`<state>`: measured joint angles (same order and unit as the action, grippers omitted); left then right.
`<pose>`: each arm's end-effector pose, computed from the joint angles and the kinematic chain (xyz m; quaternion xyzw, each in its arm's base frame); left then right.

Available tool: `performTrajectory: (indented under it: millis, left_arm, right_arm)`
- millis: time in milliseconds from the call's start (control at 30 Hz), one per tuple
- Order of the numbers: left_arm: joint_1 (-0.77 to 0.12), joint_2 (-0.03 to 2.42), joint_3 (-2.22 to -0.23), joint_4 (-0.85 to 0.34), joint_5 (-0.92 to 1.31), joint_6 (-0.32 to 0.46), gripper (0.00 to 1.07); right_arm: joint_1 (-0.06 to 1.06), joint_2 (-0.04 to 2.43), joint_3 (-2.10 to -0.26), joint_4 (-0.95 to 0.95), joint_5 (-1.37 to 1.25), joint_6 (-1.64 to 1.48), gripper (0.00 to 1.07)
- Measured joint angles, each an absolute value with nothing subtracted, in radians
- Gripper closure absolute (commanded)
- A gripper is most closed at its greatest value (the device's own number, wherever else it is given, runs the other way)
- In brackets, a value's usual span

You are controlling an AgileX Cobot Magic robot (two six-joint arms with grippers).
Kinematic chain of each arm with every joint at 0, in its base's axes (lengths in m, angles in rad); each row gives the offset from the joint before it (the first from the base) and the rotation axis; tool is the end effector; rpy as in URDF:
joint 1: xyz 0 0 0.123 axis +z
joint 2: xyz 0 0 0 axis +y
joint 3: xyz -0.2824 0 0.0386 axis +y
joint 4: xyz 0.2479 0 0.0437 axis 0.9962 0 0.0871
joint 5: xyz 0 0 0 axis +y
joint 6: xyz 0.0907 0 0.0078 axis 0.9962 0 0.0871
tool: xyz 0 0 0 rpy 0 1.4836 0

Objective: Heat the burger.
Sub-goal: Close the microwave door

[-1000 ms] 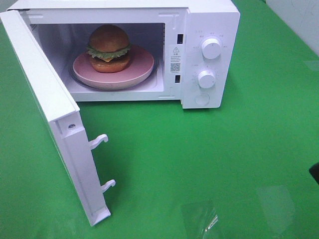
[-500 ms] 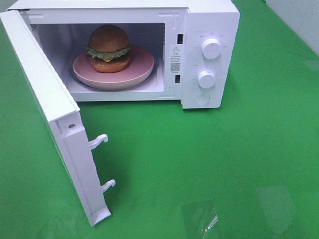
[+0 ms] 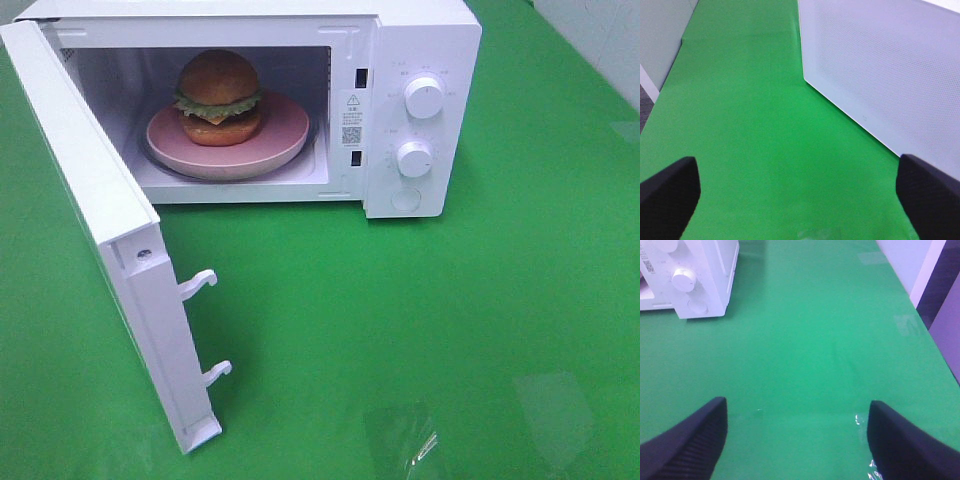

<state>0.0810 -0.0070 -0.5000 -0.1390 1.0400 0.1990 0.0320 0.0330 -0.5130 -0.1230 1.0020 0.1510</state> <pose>-0.0046 -0.0113 0.2795 0.0520 0.8423 0.0055 0.5365 0.0012 -0.0094 0.2862 0.0500 0.8399 -0.0121 0.5403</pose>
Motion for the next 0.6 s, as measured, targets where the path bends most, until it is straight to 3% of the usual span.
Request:
performTrajectory:
  millis: [600]
  left_arm:
    - [0.081, -0.007, -0.500, -0.139, 1.040, 0.199, 0.07]
  right_arm:
    - [0.029, -0.005, -0.512, -0.121, 1.005, 0.145, 0.31]
